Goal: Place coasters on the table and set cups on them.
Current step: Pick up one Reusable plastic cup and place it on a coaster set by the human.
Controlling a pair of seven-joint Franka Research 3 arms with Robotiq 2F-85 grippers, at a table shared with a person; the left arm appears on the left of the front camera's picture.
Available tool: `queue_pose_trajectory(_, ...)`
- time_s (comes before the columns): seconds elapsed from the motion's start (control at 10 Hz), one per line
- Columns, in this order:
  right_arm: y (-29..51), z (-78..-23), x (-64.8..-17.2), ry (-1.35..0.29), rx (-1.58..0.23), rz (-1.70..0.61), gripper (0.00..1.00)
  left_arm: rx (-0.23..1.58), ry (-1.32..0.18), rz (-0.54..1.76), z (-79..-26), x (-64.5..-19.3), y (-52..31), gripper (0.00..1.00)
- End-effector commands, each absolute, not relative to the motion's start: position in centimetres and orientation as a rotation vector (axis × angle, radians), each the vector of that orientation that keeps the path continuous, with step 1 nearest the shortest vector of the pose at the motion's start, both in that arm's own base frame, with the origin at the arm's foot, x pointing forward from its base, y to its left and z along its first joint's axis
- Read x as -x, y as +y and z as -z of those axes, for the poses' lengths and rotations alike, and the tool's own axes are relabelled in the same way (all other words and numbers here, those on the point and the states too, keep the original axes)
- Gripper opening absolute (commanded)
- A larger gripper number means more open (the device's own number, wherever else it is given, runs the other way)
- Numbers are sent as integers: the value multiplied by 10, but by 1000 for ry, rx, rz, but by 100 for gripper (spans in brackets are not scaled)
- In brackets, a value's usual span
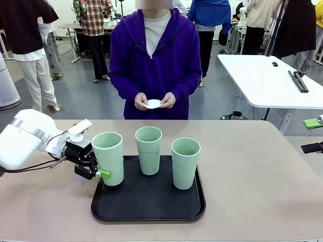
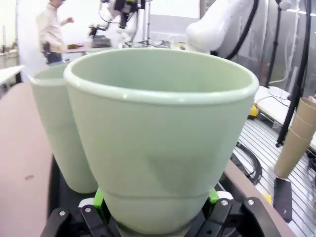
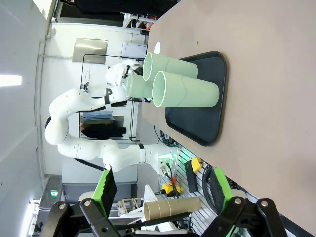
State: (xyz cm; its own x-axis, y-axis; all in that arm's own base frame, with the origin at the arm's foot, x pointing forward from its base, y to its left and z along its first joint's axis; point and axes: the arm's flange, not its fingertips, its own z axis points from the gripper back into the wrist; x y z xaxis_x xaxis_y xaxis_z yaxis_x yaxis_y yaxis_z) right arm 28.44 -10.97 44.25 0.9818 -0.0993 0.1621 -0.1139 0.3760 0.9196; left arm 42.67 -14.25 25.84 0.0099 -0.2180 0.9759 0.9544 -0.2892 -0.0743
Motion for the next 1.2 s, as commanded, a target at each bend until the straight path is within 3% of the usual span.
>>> queue_pose_trajectory(0.0, -110, -442, -285, -203, -1192, -11, 100, 1127, -945, 1362, -329, -404, -137, 0)
queue_pose_trajectory(0.5, -110, -442, -285, -203, -1192, -11, 100, 952, -1037, 1222, -430, -398, -133, 0)
queue_pose_trajectory(1.0, -110, -442, -285, -203, -1192, -11, 100, 964, -1035, 1257, -430, -403, -126, 0)
queue_pose_trajectory(1.1, -110, -442, -285, -203, -1192, -11, 100, 955, -1023, 1245, -433, -402, -127, 84)
